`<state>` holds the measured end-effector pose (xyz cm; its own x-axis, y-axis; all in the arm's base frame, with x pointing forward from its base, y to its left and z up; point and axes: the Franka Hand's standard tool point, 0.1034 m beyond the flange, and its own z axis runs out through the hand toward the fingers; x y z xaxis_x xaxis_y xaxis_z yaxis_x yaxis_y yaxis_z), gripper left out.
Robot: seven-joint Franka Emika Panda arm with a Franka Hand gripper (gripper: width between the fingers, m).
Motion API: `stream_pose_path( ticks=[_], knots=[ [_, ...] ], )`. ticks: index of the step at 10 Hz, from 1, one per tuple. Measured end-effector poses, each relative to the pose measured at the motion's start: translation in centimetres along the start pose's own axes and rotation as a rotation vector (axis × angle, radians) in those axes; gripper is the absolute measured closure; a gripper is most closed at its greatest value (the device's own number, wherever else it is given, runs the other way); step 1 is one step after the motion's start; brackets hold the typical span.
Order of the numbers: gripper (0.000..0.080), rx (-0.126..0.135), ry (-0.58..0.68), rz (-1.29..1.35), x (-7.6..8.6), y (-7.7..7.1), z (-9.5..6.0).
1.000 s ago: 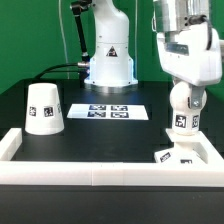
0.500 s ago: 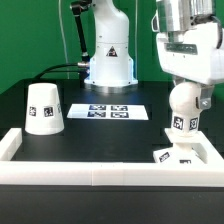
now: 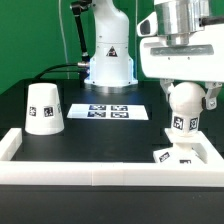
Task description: Assemble lamp
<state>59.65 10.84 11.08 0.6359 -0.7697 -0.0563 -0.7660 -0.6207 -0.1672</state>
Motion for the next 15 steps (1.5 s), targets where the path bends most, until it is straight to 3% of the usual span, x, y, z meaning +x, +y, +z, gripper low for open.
stream_pose_path(
  ticks=[3,7,14,15],
  knots=[
    [0.0101,-0.003,0.001,-0.235,0.07,0.06,0.0],
    [0.0101,-0.051,0.037,-0.714,0.42,-0.57,-0.54],
    [0.0101,-0.074,0.031,-1.219,0.89,-0.4,-0.62],
    [0.0101,-0.091,0.034,-1.324,0.76,-0.52,-0.62]
  ],
)
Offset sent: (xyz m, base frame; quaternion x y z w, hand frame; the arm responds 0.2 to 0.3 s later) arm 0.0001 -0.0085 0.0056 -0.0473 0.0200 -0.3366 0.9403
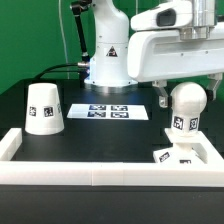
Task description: Assemble lamp
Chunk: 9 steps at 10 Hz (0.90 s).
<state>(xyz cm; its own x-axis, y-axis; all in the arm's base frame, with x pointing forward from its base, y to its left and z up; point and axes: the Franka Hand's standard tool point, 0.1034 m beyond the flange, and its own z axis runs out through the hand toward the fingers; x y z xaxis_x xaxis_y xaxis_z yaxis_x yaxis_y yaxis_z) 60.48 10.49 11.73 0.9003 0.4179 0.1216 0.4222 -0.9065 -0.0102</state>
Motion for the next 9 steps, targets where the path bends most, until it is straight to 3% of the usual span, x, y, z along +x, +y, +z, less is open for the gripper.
stream_pose_path(
  ticks=[2,7,9],
  knots=[
    [0.0101,-0.024,-0.009,-0.25,0.15,-0.32,0.04],
    [0.0101,-0.037,-0.03,-0.589,0.11,0.18,0.23],
    [0.0101,-0.057,-0.053,-0.823,0.27,0.5,0.36]
  ],
)
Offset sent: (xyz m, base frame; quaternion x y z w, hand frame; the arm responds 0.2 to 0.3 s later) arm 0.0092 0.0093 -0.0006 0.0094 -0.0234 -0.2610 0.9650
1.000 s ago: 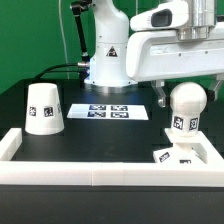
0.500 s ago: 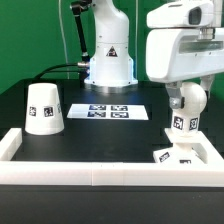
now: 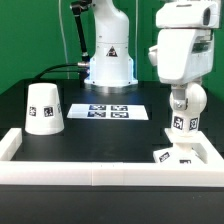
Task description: Assemble lamp
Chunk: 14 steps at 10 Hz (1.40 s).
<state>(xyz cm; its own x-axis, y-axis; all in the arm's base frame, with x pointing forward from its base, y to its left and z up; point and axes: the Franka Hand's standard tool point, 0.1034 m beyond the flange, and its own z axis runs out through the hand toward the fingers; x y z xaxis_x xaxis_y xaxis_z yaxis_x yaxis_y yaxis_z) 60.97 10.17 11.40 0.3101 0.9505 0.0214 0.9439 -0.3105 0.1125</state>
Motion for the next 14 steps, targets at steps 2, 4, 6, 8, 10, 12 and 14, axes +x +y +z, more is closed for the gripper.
stream_pose_path(
  ticks=[2,4,6,8,10,12,14],
  knots=[
    [0.0101,-0.012,-0.023,-0.155,0.02,0.38,0.13],
    [0.0101,-0.016,-0.05,-0.306,-0.06,0.27,0.35],
    [0.0101,-0.019,-0.072,-0.421,-0.11,0.2,0.52],
    [0.0112,-0.019,-0.073,-0.415,-0.23,0.22,0.56],
    [0.0224,-0.019,-0.074,-0.414,-0.27,0.25,0.56],
    [0.0224,-0.02,-0.072,-0.362,-0.35,0.26,0.56],
    [0.0224,-0.038,-0.062,-0.164,-0.4,0.33,0.53]
  ],
)
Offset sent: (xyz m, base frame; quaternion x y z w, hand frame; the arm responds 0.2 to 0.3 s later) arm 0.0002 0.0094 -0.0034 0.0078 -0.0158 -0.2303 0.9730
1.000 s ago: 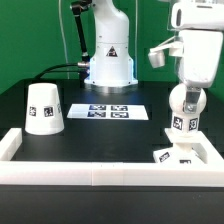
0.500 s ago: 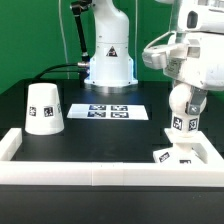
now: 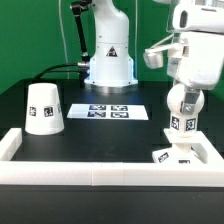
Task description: Assemble lamp
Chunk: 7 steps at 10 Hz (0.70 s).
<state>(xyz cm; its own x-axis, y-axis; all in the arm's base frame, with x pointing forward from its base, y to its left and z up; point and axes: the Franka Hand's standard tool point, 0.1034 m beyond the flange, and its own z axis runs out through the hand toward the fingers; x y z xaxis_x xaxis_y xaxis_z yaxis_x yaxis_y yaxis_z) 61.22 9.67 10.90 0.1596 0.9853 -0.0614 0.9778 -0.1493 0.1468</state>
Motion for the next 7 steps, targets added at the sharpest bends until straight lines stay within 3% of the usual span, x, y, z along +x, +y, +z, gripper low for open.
stream_pose_path(
  ticks=[7],
  knots=[
    [0.0223,0.014,0.002,0.665,0.06,-0.19,0.19]
  ],
)
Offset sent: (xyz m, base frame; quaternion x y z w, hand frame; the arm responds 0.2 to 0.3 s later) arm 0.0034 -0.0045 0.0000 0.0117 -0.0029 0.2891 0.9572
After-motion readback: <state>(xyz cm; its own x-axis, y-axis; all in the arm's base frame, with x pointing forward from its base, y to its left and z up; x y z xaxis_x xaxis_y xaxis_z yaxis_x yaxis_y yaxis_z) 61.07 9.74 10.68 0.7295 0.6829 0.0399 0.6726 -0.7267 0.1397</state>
